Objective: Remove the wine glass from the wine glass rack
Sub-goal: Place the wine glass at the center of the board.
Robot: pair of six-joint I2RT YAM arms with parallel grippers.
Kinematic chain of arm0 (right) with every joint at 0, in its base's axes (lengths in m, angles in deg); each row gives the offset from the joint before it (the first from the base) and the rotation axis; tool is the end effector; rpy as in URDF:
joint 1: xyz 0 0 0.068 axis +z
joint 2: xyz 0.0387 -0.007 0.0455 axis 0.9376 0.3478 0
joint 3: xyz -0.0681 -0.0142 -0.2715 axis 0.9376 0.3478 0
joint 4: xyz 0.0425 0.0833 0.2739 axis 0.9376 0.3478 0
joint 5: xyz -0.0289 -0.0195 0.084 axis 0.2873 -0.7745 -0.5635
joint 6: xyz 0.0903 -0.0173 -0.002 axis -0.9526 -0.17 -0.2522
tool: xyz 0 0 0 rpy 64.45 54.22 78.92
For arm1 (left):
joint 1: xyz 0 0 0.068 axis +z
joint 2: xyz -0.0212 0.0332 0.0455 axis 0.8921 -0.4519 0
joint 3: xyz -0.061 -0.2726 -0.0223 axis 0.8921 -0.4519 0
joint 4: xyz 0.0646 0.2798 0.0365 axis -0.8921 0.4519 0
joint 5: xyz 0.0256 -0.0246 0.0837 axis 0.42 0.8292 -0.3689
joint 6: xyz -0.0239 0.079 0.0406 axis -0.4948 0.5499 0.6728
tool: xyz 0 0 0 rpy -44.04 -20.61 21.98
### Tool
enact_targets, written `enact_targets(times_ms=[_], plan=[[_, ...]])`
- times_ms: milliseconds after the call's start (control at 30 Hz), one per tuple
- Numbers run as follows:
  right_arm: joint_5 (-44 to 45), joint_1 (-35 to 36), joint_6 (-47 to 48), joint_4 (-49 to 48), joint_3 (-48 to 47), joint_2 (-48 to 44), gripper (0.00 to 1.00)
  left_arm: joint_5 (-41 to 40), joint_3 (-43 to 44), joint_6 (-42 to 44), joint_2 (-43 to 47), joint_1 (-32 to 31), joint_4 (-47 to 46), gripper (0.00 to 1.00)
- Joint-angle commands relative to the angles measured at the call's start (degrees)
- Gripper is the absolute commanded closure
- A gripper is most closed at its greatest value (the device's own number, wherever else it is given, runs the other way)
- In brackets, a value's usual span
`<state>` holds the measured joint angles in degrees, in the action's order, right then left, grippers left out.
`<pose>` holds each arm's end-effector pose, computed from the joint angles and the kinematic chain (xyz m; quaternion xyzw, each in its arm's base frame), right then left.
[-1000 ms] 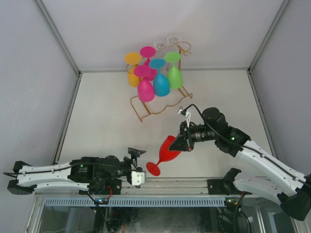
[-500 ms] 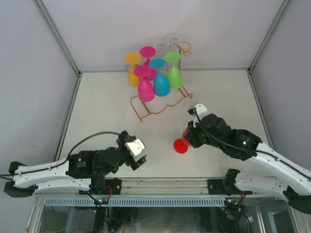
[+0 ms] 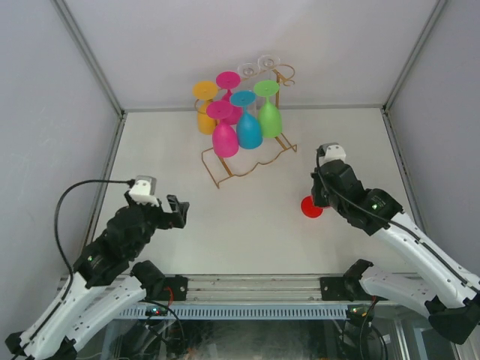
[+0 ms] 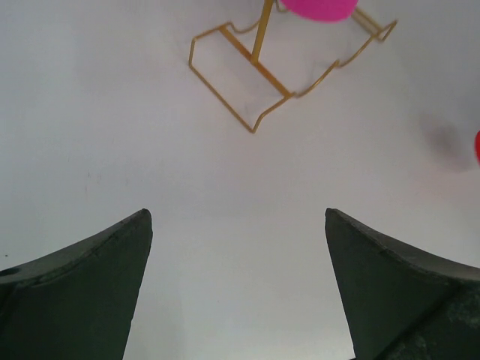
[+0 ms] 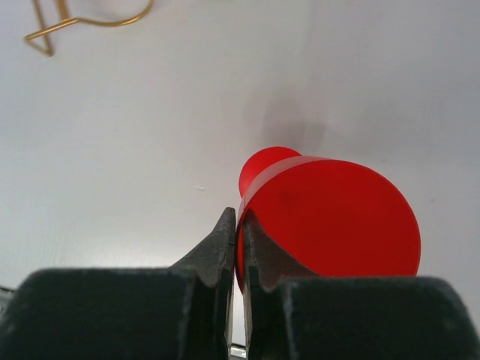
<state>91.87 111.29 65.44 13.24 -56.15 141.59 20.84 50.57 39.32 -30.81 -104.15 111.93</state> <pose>0.1967 0.1378 0.3141 -0.0872 0.9019 0.0743 0.4165 0.1443 -0.0831 0.3010 0.0510 0.8268 -0.1244 0.5463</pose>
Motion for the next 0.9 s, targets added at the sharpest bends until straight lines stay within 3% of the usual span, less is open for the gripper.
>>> enact_targets(times_ms=[0, 233, 333, 433, 633, 867], plan=[[0.4, -5.14, -1.38, -0.12, 1.01, -0.37, 1.0, -2.26, -2.29, -4.4, 6.4, 0.85, -1.88, 0.0], [-6.56, -14.03, 1.14, -10.07, -0.72, 6.8, 1.0, -6.62, -0.92, -5.24, 3.44, 0.85, 0.98, 0.0], [-6.52, -14.54, 1.46, -15.37, -2.44, 12.5, 1.0, -5.93, 0.31, -5.11, 0.36, 0.85, 2.39, 0.01], [-12.64, -14.58, 2.06, -23.22, -3.21, 19.13, 1.0, -5.1, 0.44, -4.49, -0.99, 0.85, 2.53, 0.0], [-3.42, -13.51, 6.66, -19.94, -11.22, 29.88, 1.0, -7.07, 0.23, -4.55, -0.14, 0.85, 2.59, 0.01], [-9.49, -14.27, 7.94, -17.32, -14.07, 33.18, 1.0, -7.74, 0.23, -4.74, -0.22, 0.84, 2.79, 0.0]])
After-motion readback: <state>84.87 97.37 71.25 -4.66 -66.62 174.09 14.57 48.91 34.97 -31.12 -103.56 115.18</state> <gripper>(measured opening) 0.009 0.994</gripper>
